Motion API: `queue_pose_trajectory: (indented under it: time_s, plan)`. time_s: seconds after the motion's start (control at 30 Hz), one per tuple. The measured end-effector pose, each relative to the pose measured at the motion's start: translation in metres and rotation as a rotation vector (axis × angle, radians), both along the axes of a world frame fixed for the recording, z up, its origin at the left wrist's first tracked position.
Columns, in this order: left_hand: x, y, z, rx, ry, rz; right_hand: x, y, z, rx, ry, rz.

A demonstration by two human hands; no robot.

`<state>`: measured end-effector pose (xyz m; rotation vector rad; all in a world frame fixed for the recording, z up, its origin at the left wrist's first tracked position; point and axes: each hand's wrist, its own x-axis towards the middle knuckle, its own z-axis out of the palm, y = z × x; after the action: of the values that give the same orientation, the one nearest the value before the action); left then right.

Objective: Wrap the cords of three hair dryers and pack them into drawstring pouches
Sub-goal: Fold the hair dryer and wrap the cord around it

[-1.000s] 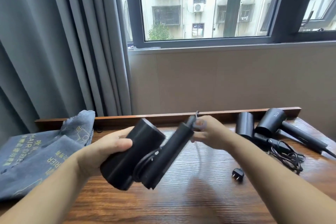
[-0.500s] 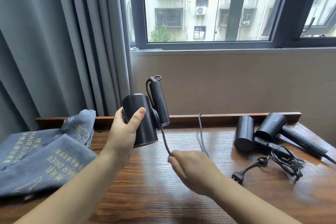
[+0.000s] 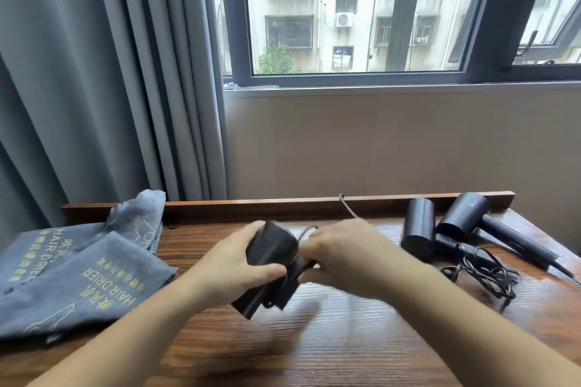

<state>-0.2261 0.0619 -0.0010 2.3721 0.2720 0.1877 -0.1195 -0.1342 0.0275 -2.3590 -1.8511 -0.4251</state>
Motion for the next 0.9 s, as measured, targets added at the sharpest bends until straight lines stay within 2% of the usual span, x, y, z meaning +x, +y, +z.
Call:
queue_pose_trajectory:
  time_s: [0.1, 0.2, 0.3, 0.4, 0.57, 0.63, 0.8, 0.9]
  plan:
    - [-0.013, 0.001, 0.009, -0.162, 0.152, -0.139, 0.032, -0.009, 0.004, 0.051, 0.092, 0.011]
    - [-0.023, 0.007, 0.023, -0.269, 0.218, -0.238, 0.055, -0.015, -0.002, 0.143, 0.292, 0.052]
    - [-0.029, 0.015, 0.03, -0.458, 0.256, -0.322, 0.068, -0.016, -0.011, 0.244, 0.454, 0.063]
    - [-0.031, 0.024, 0.028, -0.649, 0.206, -0.413, 0.081, -0.016, -0.028, 0.33, 0.485, 0.032]
    - [-0.029, 0.032, 0.022, -1.054, 0.05, -0.447, 0.096, -0.017, -0.068, 0.384, 0.558, -0.196]
    - [-0.026, 0.026, 0.022, -1.144, -0.035, -0.385, 0.09, -0.015, -0.082, 0.327, 0.545, -0.238]
    - [-0.005, 0.005, 0.026, -1.274, -0.251, -0.071, 0.056, -0.006, -0.108, 0.218, 0.458, -0.224]
    - [0.013, 0.006, 0.024, -1.183, -0.374, 0.08, 0.027, -0.004, -0.113, 0.198, 0.394, -0.164]
